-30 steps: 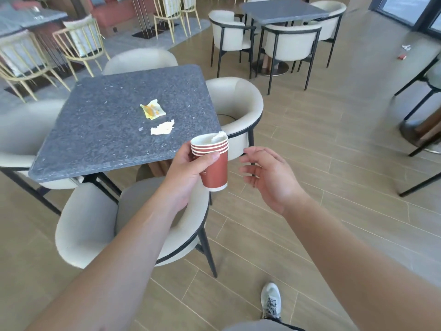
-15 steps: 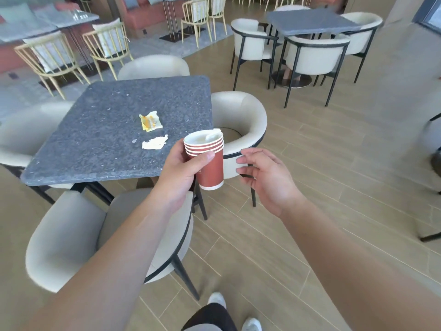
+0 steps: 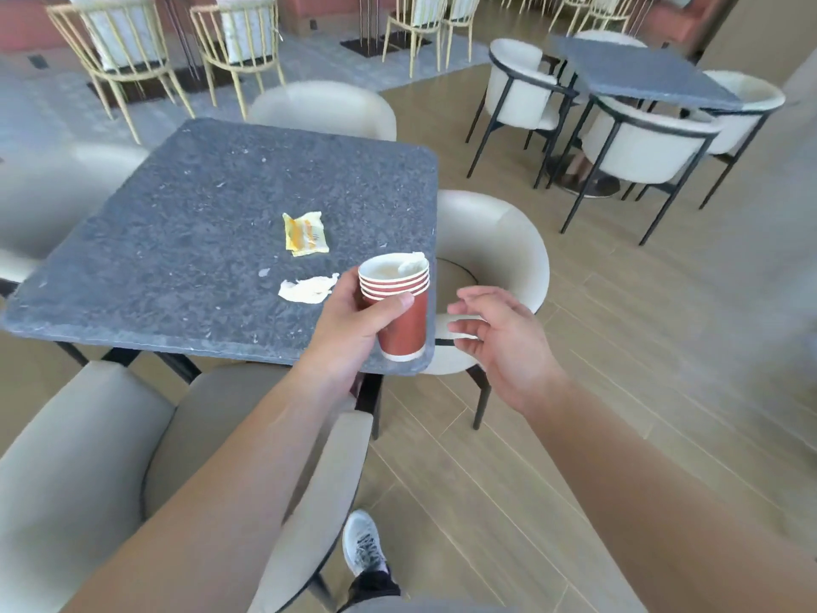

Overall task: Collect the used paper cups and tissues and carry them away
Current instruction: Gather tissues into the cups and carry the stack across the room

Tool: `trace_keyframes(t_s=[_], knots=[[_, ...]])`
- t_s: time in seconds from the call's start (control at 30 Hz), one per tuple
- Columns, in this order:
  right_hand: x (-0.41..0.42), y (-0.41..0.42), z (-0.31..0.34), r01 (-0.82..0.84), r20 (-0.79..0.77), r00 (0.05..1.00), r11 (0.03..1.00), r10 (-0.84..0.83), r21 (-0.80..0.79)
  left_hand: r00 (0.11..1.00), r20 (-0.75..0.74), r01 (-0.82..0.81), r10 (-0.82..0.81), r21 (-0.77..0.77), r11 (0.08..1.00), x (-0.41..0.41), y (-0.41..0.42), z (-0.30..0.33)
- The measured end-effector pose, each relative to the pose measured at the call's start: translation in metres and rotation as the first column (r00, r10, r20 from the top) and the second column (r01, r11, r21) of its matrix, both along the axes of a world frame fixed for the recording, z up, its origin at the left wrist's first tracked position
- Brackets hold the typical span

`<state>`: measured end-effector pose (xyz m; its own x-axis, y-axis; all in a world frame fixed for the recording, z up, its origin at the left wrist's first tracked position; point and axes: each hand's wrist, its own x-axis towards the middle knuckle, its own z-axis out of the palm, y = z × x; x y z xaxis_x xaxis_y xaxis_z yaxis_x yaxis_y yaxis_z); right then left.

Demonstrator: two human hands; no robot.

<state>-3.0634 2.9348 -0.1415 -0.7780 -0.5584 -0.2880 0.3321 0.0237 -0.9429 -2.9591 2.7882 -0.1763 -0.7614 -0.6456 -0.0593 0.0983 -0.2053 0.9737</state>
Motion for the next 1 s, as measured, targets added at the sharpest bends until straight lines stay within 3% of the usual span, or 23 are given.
trace_keyframes(t_s=[0.27,0.6,0.7,0.8,1.0], knots=[[-0.031,-0.143,-0.011,-0.160,-0.037,0.986,0.985,0.163,0.069,0.990,-0.017,-0.143,0.143,0.026,0.989,-0.007,-0.127,-0.013],[-0.048,-0.236,-0.057,-0.367,-0.061,0.920,0.906,0.387,0.211,0.938,0.064,-0.344,0.340,0.070,0.936,0.018,-0.184,-0.037],[-0.062,-0.256,-0.085,-0.430,-0.200,0.829,0.823,0.523,0.370,0.912,0.114,-0.402,0.393,0.072,0.913,0.016,-0.194,-0.045],[-0.083,-0.280,-0.116,-0.477,-0.303,0.670,0.706,0.677,0.523,0.875,0.199,-0.453,0.441,0.018,0.891,0.013,-0.206,-0.055],[-0.115,-0.330,-0.162,-0.616,-0.263,0.482,0.536,0.836,0.577,0.761,0.306,-0.605,0.572,0.014,0.796,-0.009,-0.223,-0.058]])
